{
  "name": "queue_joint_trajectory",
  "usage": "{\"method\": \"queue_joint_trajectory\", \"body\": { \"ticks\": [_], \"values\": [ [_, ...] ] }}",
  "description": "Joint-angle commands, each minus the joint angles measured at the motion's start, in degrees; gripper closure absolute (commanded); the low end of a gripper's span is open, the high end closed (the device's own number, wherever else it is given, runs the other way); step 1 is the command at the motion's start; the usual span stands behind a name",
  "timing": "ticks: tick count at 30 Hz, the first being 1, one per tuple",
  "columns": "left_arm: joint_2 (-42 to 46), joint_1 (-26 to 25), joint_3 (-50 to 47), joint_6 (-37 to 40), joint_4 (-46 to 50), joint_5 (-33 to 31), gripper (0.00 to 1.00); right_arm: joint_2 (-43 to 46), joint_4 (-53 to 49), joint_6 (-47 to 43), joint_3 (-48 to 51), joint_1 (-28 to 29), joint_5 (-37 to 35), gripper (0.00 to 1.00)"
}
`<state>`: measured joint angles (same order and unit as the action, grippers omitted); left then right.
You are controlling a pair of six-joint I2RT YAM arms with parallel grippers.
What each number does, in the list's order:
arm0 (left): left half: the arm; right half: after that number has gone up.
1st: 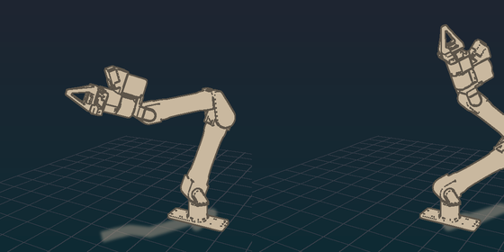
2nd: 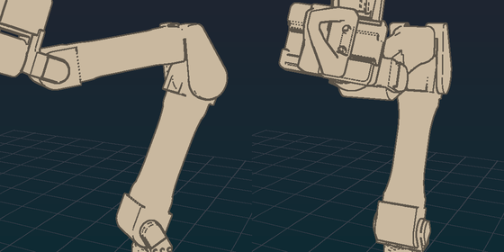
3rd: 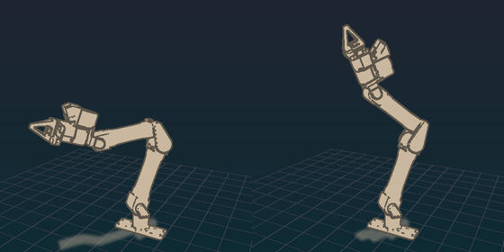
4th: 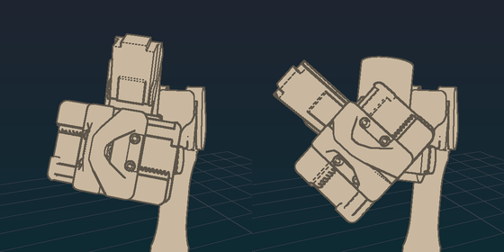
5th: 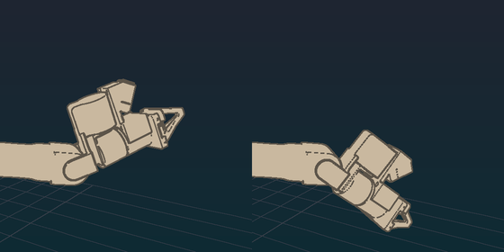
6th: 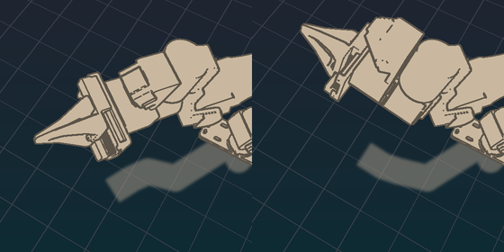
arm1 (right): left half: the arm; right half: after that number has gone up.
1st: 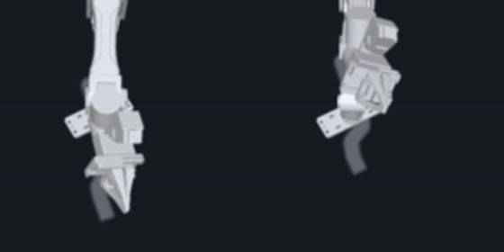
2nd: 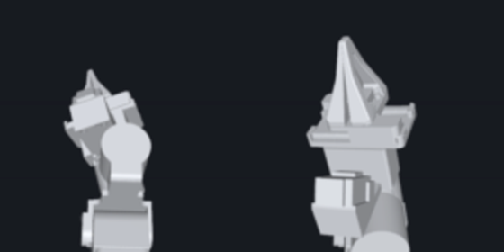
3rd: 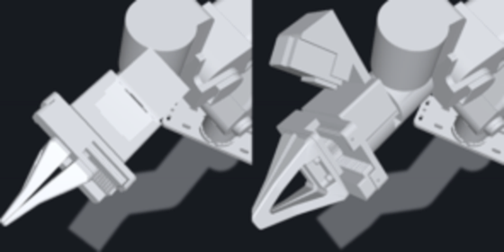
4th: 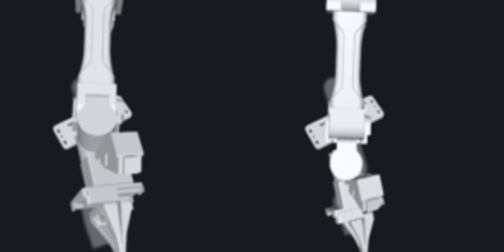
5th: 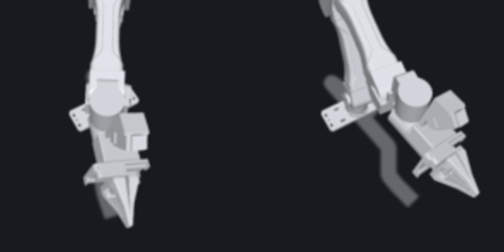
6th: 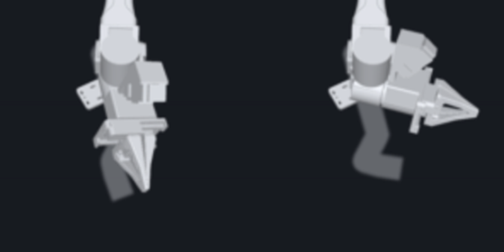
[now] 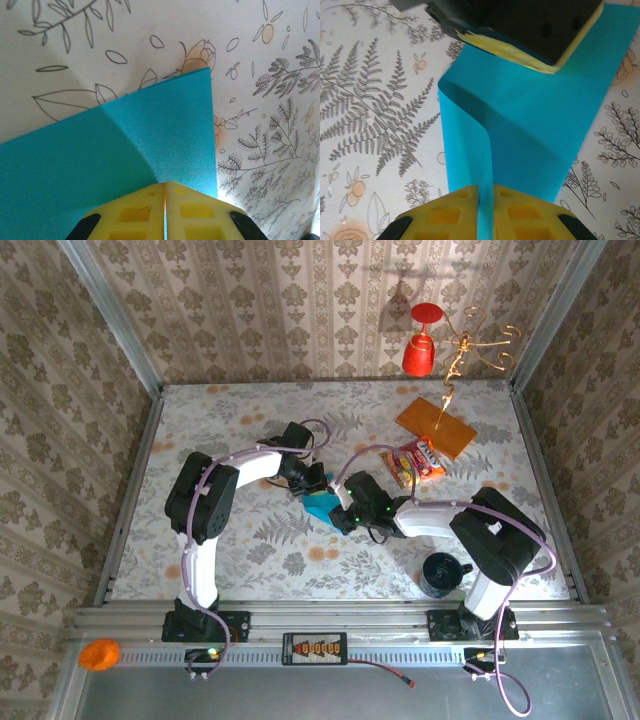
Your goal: Fold a paper plane with a square sheet of paper (pick it up from the middle)
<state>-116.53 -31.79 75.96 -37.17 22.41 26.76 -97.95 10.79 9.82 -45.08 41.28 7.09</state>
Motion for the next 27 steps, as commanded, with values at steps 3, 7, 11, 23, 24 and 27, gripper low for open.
{"method": "queue_joint_trajectory", "body": {
  "ticks": [3,7,11,23,24,27],
  "values": [
    [2.11,0.06,1.51,2.03,0.95,-1.54,0.84,-1.5,-1.63,2.42,-1.5,-0.45,-2.28,0.86],
    [4.9,0.92,-0.14,2.02,0.91,-4.42,0.8,-1.72,-1.16,3.01,-1.32,-0.5,-1.83,0.86],
    [3.98,1.47,-1.42,2.22,1.73,-4.31,0.81,-1.91,-1.07,3.1,-1.57,-0.61,-1.73,0.86],
    [-1.4,1.31,2.26,4.71,6.53,-4.2,0.88,-1.9,-0.81,2.06,-2.81,-1.36,3.35,0.85],
    [-1.58,1.29,2.34,4.86,6.7,-3.96,0.88,-2.11,-0.85,2.04,-3.11,-1.37,3.89,0.86],
    [-1.94,1.29,2.28,5.38,7.03,-3.43,0.88,-2.91,-1.48,2.03,-3.9,-1.64,5.07,0.86]
  ]
}}
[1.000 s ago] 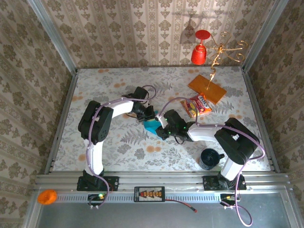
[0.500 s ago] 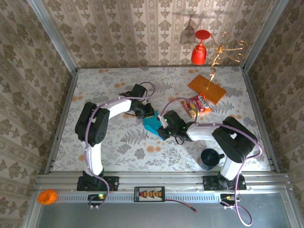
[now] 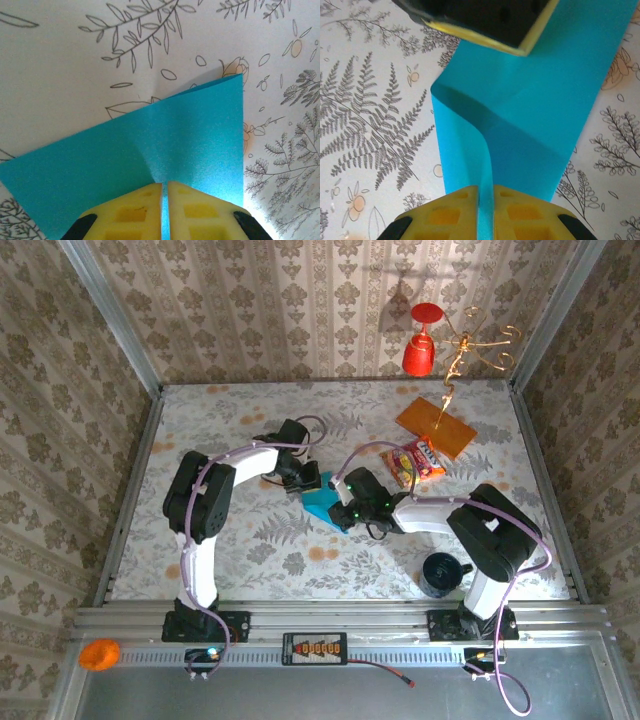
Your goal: Fold a paper plane with a square sheet of paper (pick it up from the middle)
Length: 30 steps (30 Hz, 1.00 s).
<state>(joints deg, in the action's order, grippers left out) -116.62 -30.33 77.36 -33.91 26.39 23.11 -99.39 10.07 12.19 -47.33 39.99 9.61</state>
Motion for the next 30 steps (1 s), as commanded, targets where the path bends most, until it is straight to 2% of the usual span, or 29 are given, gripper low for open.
{"method": "queue_joint_trajectory", "body": {
  "ticks": [1,30],
  "values": [
    [-1.85,-0.23,0.88,2.25,3.14,0.26,0.89,-1.7,-0.8,-0.24,-1.75,-0.41,2.49,0.85],
    [-3.53,-0.26,1.92,4.07,3.32,2.9,0.9,-4.51,-2.66,0.64,-4.36,-1.15,-0.29,0.85]
  ]
}}
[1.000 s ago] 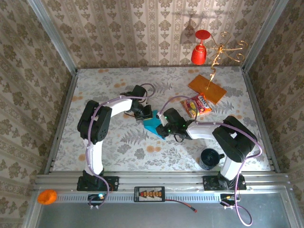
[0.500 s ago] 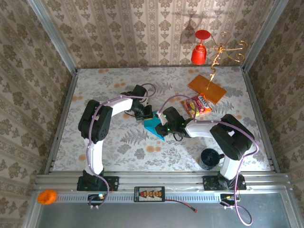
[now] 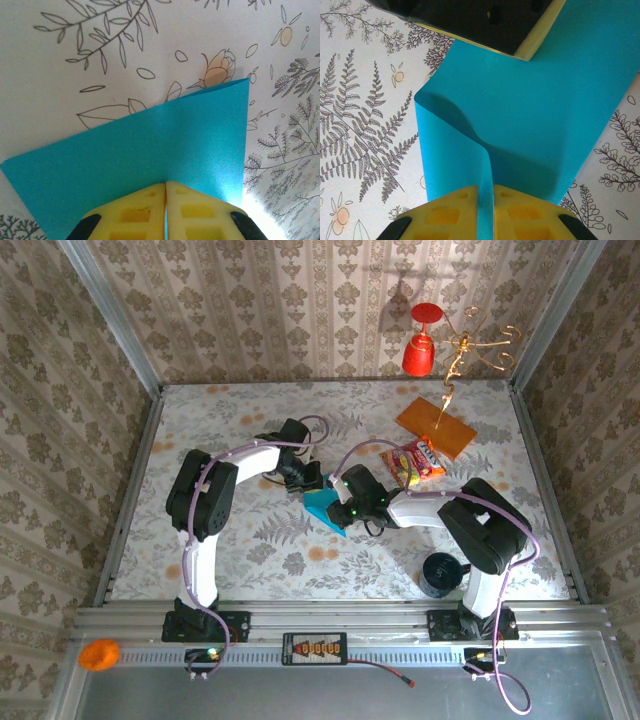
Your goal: Fold a paper plane with a square sheet of paper (pick it up from the middle)
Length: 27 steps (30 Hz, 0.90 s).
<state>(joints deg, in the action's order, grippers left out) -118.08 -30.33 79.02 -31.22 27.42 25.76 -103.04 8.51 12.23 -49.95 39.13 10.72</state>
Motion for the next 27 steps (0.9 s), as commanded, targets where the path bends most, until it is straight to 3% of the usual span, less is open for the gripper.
{"method": "queue_joint_trajectory", "body": {
  "ticks": [1,27],
  "values": [
    [-2.06,-0.27,0.25,1.43,2.29,0.34,0.9,-1.01,-1.13,0.6,-1.78,-0.33,-1.41,0.85],
    [-1.53,-0.32,0.34,0.96,2.04,0.35,0.91,-2.38,-2.05,1.13,-1.33,-0.48,-2.72,0.85]
  ]
}}
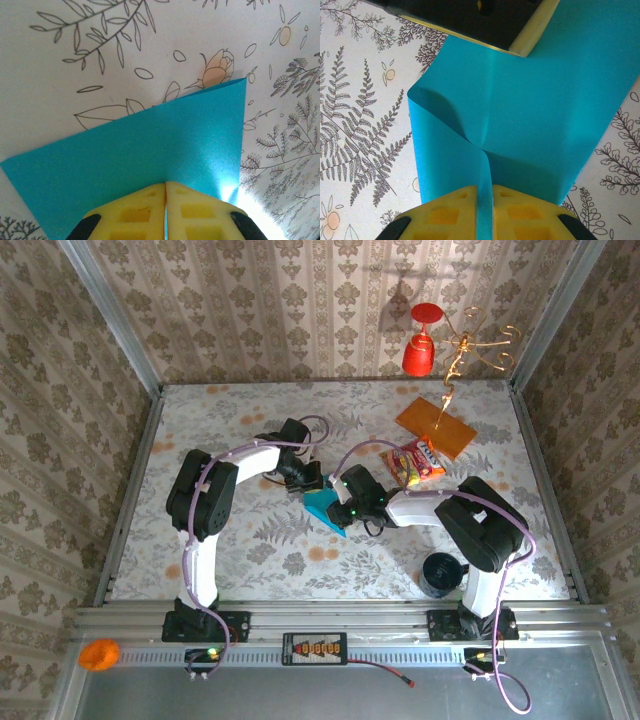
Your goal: Fold a paper plane with a square sheet of paper (pick it up from the middle)
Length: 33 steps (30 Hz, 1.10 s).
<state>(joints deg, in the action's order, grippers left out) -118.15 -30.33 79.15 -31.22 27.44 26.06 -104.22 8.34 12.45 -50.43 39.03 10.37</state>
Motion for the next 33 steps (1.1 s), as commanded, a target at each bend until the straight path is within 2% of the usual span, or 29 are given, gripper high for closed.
{"method": "queue_joint_trajectory", "body": {
  "ticks": [1,8,13,33],
  "values": [
    [-1.55,-0.31,0.25,0.92,2.05,0.04,0.91,-1.32,-2.06,0.91,-0.81,-0.35,-2.46,0.85],
    [1.5,-0.09,0.12,-0.62,0.48,0.48,0.88,-0.55,-1.9,1.0,-0.38,-0.44,-2.55,0.85],
    [3.58,0.53,0.41,-0.71,1.41,-2.51,0.87,0.2,-1.32,1.35,-0.19,-0.54,-1.95,0.85],
    [-2.39,-1.14,2.41,1.33,7.01,-5.47,0.91,3.42,-0.25,1.88,0.61,-1.06,-1.91,0.85]
  ]
}}
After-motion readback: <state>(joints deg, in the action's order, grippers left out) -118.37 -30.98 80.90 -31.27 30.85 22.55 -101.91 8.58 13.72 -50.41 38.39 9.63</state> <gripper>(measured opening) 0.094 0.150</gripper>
